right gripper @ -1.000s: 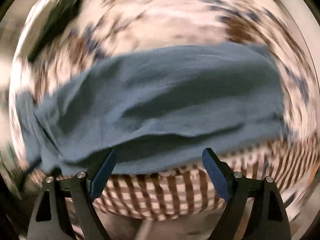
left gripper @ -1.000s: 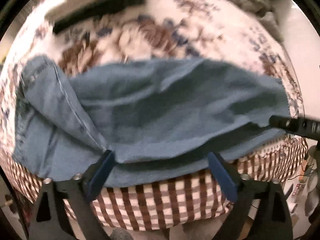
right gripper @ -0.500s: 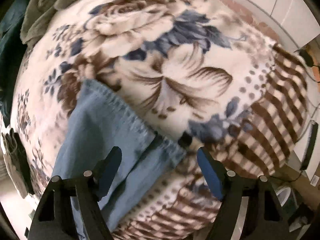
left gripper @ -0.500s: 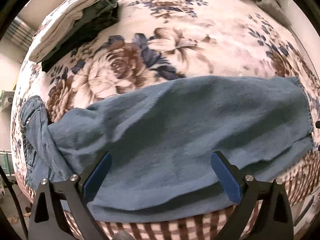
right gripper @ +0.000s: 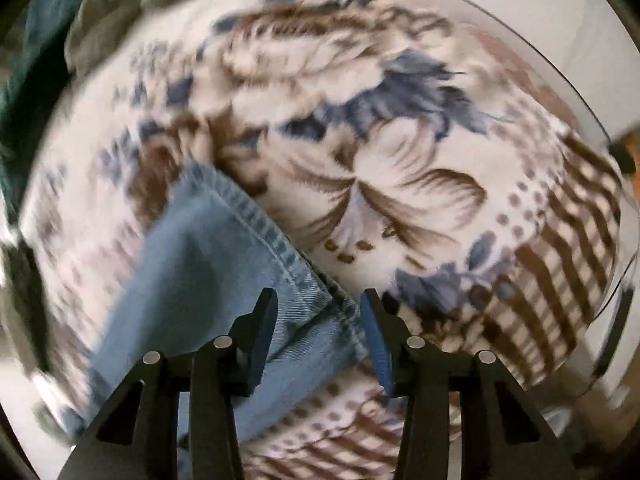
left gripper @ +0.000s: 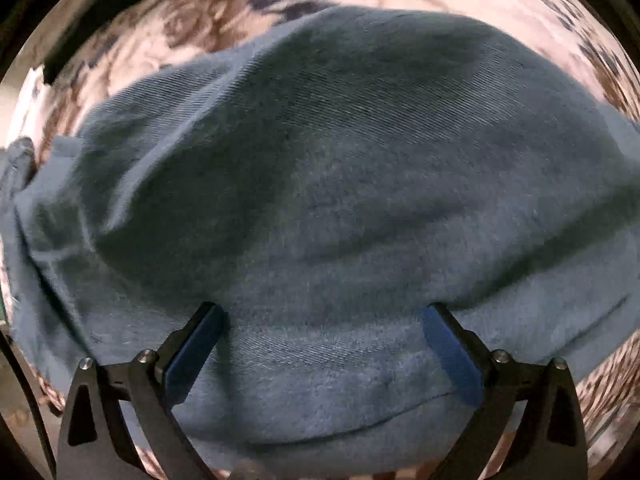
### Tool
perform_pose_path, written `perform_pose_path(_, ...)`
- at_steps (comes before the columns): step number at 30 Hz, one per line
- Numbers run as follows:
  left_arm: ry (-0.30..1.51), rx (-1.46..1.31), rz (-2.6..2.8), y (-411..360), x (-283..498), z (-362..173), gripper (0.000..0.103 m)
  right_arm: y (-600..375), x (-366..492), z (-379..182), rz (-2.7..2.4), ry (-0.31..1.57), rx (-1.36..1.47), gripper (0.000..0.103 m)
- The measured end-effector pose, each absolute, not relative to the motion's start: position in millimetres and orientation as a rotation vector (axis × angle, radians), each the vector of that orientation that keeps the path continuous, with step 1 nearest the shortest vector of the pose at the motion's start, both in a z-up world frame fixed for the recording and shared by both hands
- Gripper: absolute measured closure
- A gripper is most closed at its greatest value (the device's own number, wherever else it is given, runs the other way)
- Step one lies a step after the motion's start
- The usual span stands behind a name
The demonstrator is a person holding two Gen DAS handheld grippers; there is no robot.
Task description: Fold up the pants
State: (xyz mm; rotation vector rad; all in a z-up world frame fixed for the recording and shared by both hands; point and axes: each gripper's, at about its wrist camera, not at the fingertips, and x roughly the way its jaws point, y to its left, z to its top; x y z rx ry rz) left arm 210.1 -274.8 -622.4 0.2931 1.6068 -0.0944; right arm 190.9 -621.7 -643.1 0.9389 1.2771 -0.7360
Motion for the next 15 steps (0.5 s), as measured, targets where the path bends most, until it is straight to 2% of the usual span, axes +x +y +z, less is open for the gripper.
perform_pose_path(1,1.615,0.277,-0.082,-274,213,-625,0.0,-620,188,-643,-0.709,1.246,1.003,0.04)
perform_pose_path(7,1.671,0.265,-0.06,-274,221,-626,0.0,-608,181,-710,-0.604,1.287,1.346,0.04)
perform_pose_path(11,1.59,0.287,-0.02,-271,218,-598,0.0,-609,172,-732,-0.62,1.148,1.469,0.04)
perform_pose_path(12,1.573,0.294,-0.012,-271,217,-592,0.0,-609,174,-730,-0.617,1.12,1.457,0.044)
perform_pose_path(13,1.557,0.293,-0.006,-270,214,-585,0.0,-612,179,-727,-0.614,1.109,1.42,0.067)
perform_pose_path(14,1.544,0.29,-0.003,-270,212,-580,0.0,-609,183,-723,-0.624,1.113,1.367,0.081)
perform_pose_path(15,1.531,0.29,-0.001,-269,210,-575,0.0,-605,186,-718,-0.641,1.132,1.304,0.089)
